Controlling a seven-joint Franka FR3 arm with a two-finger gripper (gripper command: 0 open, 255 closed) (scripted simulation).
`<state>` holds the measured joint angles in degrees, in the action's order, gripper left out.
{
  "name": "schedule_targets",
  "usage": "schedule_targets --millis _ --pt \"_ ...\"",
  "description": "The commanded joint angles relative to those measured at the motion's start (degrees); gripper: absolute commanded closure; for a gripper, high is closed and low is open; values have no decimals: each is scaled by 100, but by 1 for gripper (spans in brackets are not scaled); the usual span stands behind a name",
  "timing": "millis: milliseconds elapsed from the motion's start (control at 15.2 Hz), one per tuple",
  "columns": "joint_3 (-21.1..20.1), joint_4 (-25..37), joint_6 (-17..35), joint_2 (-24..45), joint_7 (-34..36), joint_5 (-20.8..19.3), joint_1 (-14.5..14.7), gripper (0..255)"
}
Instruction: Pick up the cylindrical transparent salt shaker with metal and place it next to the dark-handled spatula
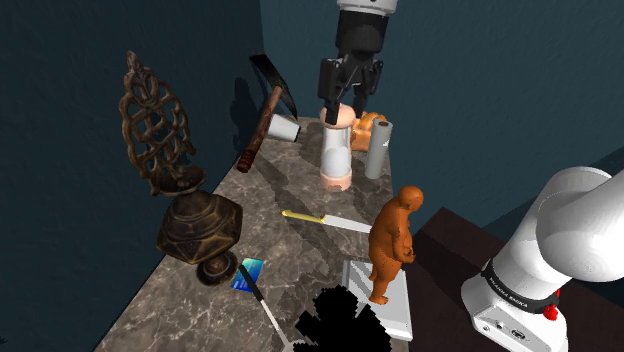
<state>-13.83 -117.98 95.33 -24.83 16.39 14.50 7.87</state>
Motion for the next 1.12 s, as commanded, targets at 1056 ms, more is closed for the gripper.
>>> schedule_targets --millis 1056 --pt "-122 -1382 1348 -23 -220 130 47 255"
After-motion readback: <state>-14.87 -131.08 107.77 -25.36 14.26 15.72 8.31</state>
